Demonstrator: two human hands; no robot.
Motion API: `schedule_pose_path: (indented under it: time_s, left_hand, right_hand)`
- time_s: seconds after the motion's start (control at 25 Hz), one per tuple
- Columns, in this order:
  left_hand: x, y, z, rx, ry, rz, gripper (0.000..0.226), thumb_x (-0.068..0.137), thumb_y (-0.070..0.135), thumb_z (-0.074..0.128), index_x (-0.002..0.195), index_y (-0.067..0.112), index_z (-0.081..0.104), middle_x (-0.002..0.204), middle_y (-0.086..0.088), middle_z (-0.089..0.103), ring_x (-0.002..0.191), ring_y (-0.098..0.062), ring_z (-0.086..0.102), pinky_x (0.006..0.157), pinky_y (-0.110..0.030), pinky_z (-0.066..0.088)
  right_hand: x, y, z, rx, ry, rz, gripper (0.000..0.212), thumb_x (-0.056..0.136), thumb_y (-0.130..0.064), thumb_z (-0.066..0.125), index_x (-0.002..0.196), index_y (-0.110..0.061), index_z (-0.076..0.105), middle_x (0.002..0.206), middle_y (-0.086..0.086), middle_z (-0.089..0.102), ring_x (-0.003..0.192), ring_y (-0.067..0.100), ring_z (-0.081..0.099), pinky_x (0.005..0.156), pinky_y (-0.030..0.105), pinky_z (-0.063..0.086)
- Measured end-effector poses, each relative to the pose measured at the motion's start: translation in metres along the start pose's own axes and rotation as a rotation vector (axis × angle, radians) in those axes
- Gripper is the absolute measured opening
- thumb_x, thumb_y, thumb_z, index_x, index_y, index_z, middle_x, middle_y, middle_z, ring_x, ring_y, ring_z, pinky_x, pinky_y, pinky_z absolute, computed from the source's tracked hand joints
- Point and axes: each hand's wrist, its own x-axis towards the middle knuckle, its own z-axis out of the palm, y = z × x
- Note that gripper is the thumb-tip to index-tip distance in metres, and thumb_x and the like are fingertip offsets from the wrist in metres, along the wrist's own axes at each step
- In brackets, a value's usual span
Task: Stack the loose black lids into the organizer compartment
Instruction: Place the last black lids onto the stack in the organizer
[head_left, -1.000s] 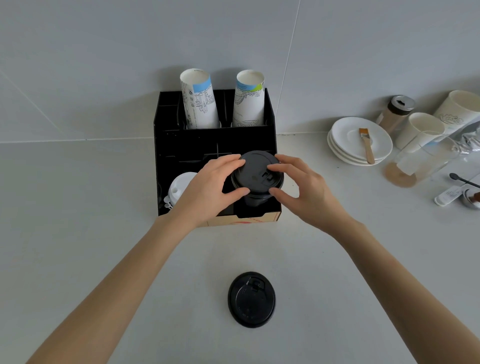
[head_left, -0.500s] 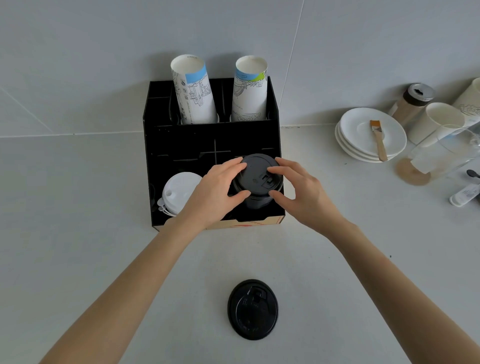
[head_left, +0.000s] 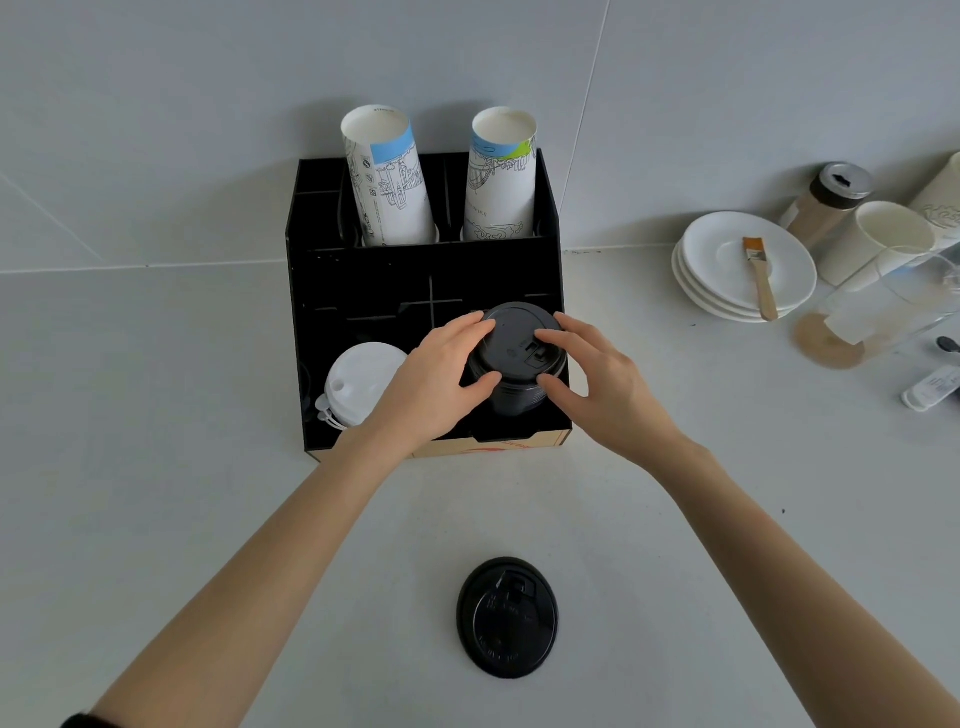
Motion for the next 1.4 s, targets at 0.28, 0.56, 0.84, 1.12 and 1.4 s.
schedule_pose_path:
  time_s: [0.28,0.56,0.84,1.12,1.4]
  left_hand:
    - [-0.019,0.003,-0.006,-0.058,0.053,0.023,0.048,0.083,0.018,0.057,0.128,0.012,0.039,0.139,-0.008,0.04,0.127,-0.022,0.037,0.101,-0.026,0.029]
    - [-0.078,0.0,-0.005,-0.104,0.048,0.047,0.045,0.083,0.016,0.058,0.125,0.014,0.042,0.131,-0.004,0.048,0.116,-0.01,0.041,0.091,-0.007,0.02]
    - [-0.143,-0.011,0.028,-0.11,-0.058,-0.034,0.05,0.082,0.024,0.06,0.127,0.019,0.039,0.133,0.0,0.045,0.12,-0.013,0.041,0.095,-0.012,0.022]
    - [-0.189,-0.018,0.066,-0.078,-0.199,-0.13,0.057,0.082,0.03,0.058,0.131,0.02,0.031,0.14,0.003,0.036,0.127,-0.014,0.032,0.107,-0.031,0.027]
    - [-0.199,-0.015,0.08,-0.057,-0.243,-0.127,0.059,0.082,0.032,0.056,0.133,0.022,0.028,0.14,0.005,0.036,0.126,-0.014,0.031,0.106,-0.031,0.027]
  right_hand:
    - [-0.014,-0.006,-0.005,-0.024,0.047,-0.022,0.046,0.087,-0.018,0.054,0.13,-0.021,0.039,0.146,0.005,0.033,0.133,0.021,0.03,0.1,0.021,0.021]
    - [-0.064,-0.01,-0.003,-0.014,0.027,-0.07,0.047,0.085,-0.021,0.057,0.129,-0.024,0.04,0.141,0.0,0.04,0.127,0.015,0.037,0.095,0.009,0.019]
    - [-0.123,0.0,0.038,0.001,-0.155,-0.053,0.055,0.082,-0.024,0.062,0.13,-0.025,0.037,0.141,-0.003,0.039,0.128,0.013,0.036,0.099,0.014,0.022]
    - [-0.161,0.015,0.071,-0.044,-0.356,-0.021,0.064,0.08,-0.025,0.061,0.134,-0.029,0.027,0.147,-0.005,0.025,0.133,0.013,0.025,0.106,0.022,0.023]
    - [-0.17,0.02,0.087,-0.079,-0.339,-0.039,0.066,0.081,-0.021,0.06,0.136,-0.025,0.024,0.147,-0.004,0.026,0.133,0.015,0.027,0.109,0.024,0.025]
